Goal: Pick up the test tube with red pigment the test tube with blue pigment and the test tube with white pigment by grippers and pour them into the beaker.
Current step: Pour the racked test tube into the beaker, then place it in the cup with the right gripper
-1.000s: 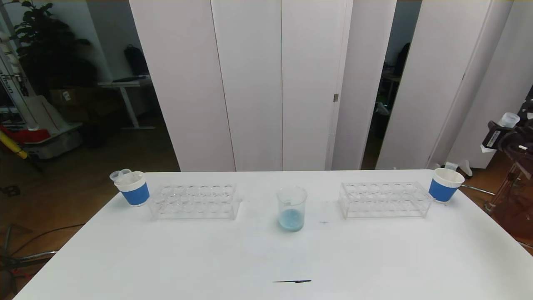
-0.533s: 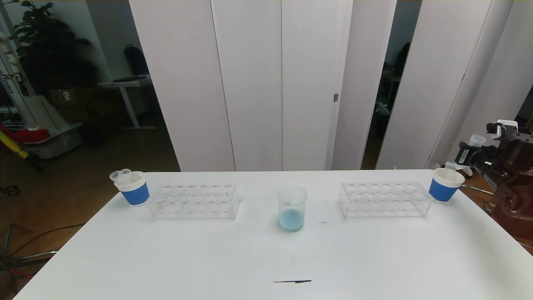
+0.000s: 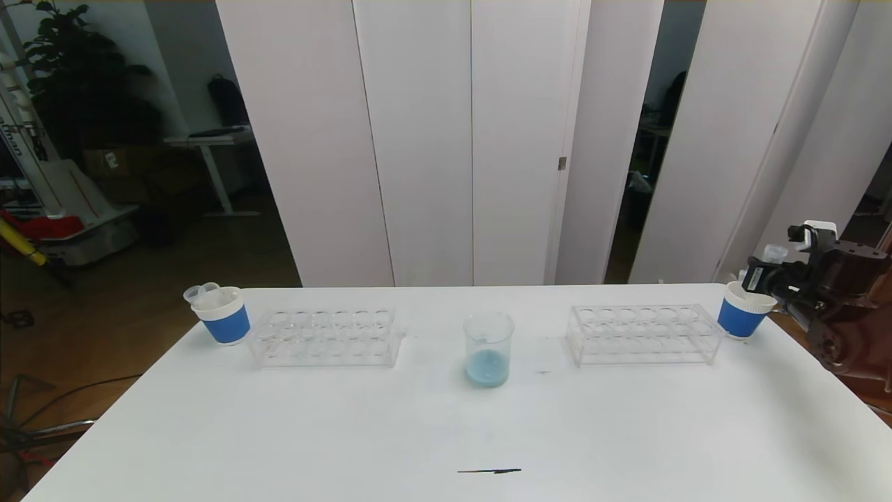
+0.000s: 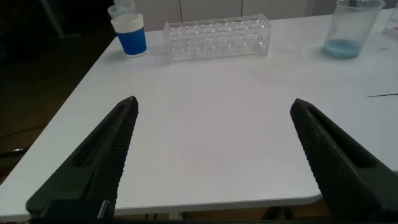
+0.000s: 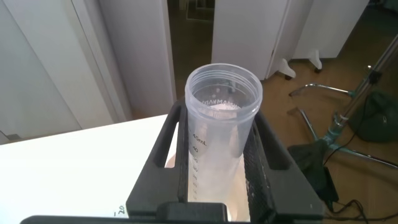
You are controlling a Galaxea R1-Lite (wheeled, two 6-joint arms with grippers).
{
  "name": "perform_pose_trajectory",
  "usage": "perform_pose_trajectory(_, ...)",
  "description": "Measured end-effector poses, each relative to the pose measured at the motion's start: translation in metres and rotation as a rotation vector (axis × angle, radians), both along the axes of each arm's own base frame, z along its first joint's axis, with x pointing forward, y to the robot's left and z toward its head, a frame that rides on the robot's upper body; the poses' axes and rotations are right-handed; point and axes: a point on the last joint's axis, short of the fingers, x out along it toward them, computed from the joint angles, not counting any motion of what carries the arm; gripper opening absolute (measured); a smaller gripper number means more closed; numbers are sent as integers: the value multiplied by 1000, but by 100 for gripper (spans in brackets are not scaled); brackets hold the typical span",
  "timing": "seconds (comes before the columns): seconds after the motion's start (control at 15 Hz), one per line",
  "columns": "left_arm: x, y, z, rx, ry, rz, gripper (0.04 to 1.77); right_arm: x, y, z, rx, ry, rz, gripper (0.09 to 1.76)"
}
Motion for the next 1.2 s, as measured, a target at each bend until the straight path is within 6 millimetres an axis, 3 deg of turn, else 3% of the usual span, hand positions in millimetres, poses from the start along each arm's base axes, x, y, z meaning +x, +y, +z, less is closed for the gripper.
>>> perform_pose_trajectory(0.73,0,0,0,0,0,0,175,-3,-3,-8,8,24,0,59)
perform_pose_trajectory(0.8,0,0,0,0,0,0,175,-3,-3,-9,9,28,2,71)
perform_pose_trajectory(1.0,0,0,0,0,0,0,175,-4,-2,-10,10,33,-5,163)
perform_pose_trajectory(1.07,0,0,0,0,0,0,175,-4,-2,-10,10,33,-6,175)
perform_pose_trajectory(1.2,0,0,0,0,0,0,175,-4,-5,-9,8,30,-10,175)
